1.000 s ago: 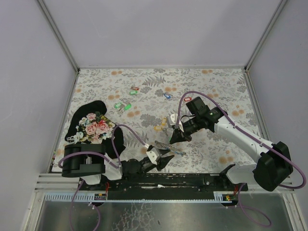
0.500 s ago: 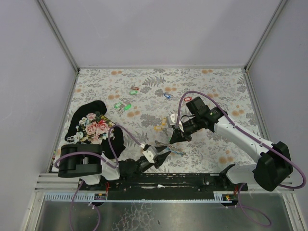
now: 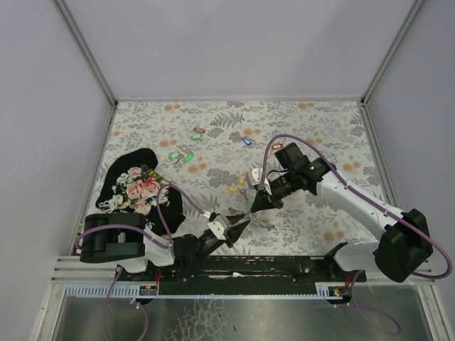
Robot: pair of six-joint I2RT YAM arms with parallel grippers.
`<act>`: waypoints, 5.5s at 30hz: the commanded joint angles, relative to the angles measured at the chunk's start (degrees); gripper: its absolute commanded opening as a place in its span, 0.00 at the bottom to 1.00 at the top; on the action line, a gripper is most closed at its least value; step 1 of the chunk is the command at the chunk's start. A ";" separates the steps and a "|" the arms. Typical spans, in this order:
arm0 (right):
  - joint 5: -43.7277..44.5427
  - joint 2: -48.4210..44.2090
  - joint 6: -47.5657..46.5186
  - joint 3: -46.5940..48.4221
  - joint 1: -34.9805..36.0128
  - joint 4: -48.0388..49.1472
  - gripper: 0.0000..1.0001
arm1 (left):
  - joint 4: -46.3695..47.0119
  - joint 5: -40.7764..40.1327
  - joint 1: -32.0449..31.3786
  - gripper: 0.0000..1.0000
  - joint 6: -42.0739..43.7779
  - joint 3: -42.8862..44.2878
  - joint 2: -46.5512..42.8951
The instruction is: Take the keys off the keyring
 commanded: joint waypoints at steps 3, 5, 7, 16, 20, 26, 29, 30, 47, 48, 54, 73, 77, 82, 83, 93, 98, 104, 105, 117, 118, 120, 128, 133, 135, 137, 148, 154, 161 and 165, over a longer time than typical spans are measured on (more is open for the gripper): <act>-3.49 -1.11 -0.56 2.07 -0.24 -0.28 0.00 | 1.58 2.98 -0.14 0.32 -0.02 -2.10 -2.61; -3.48 -1.06 -0.54 2.09 -0.25 -0.28 0.00 | 1.16 2.84 -0.09 0.35 -1.00 -2.32 -3.07; -3.56 -1.11 -0.53 2.07 -0.24 -0.28 0.00 | -0.26 2.44 -0.15 0.35 -1.85 -1.87 -3.62; -3.56 -1.02 -0.59 2.07 -0.24 -0.28 0.00 | -6.00 1.22 0.36 0.25 -3.59 0.15 -5.29; -3.52 -1.02 -0.75 1.99 -0.24 -0.28 0.00 | -7.96 -0.02 0.43 0.22 -4.23 1.19 -5.77; -3.57 -0.97 -0.74 2.01 -0.24 -0.36 0.00 | -10.90 -1.24 0.57 0.22 -4.77 2.90 -6.73; -3.54 -0.92 -0.81 1.99 -0.28 -0.29 0.00 | -11.35 -1.06 0.58 0.24 -4.96 3.39 -6.78; -3.48 -0.93 -0.76 2.03 -0.25 -0.28 0.00 | -11.34 -1.06 0.58 0.25 -4.94 3.48 -6.83; -4.37 -0.50 -0.44 1.59 -0.24 0.20 0.00 | -12.39 -1.68 0.63 0.31 -6.24 4.74 -7.11; -4.54 -0.42 -0.37 1.57 -0.24 0.24 0.00 | -12.39 -1.95 0.61 0.31 -6.42 4.83 -7.17; -4.88 -0.31 0.01 1.50 -0.24 0.51 0.00 | -12.02 -3.62 0.64 0.30 -6.65 4.94 -7.02; -3.68 0.47 5.08 0.37 0.20 5.27 0.00 | -9.84 -5.22 0.57 0.32 -5.41 4.39 -7.80; -3.36 0.73 7.32 0.27 0.35 6.91 0.00 | -9.85 -5.70 0.57 0.32 -5.01 4.67 -7.54; -3.91 0.74 7.52 0.41 0.38 6.88 0.00 | -9.57 -6.68 0.61 0.31 -4.72 4.69 -6.79; -3.91 0.74 7.52 0.34 0.45 6.88 0.00 | -9.33 -6.94 0.57 0.31 -4.62 4.61 -6.74; -4.01 1.33 8.88 0.15 2.09 8.01 0.00 | -8.83 -9.71 0.59 0.31 -3.01 5.32 -6.52; -3.70 1.44 9.26 0.36 2.39 8.22 0.00 | -8.87 -10.70 0.58 0.29 -2.56 5.25 -6.74; -2.80 1.27 9.27 0.57 2.40 8.09 0.00 | -9.59 -10.96 0.60 0.24 -2.05 4.47 -8.02; -2.68 1.19 9.27 0.69 2.39 8.04 0.00 | -9.93 -11.01 0.66 0.23 -2.11 4.41 -8.21; -2.24 0.85 9.05 0.86 2.39 7.70 0.00 | -11.77 -7.94 0.70 0.24 -0.88 2.39 -11.81; -2.24 0.83 8.99 0.92 2.39 7.61 0.00 | -11.82 -6.57 0.70 0.26 -0.65 1.89 -12.44; -2.40 0.74 8.88 0.93 2.35 7.42 0.00 | -12.03 -4.31 0.65 0.28 -0.18 0.83 -14.05; -4.53 0.65 6.08 1.36 2.39 5.01 0.00 | -19.73 2.68 1.45 0.30 0.94 -4.44 -27.38; -5.76 0.72 3.74 1.65 2.39 3.15 0.00 | -27.83 6.11 4.76 0.31 -0.24 -5.82 -36.60; -5.57 0.80 3.66 1.75 2.39 3.05 0.00 | -29.92 9.63 6.56 0.31 -1.57 -5.87 -38.73; -5.04 0.83 4.32 1.83 2.39 3.54 0.00 | -30.20 12.50 7.57 0.32 -3.20 -5.81 -39.42; -3.35 0.92 5.81 1.68 2.31 4.76 0.00 | -29.48 17.64 7.69 0.31 -20.47 -2.40 -34.83; -2.72 0.83 6.53 1.45 2.31 5.43 0.00 | -26.40 17.37 7.68 0.29 -24.96 -2.48 -33.09; -2.29 0.66 6.81 1.23 2.31 5.94 0.00 | -25.72 12.22 7.73 0.29 -36.71 -2.87 -32.68; -2.33 0.65 6.89 1.14 2.30 6.05 0.00 | -29.11 7.67 7.75 0.32 -44.69 -3.29 -35.17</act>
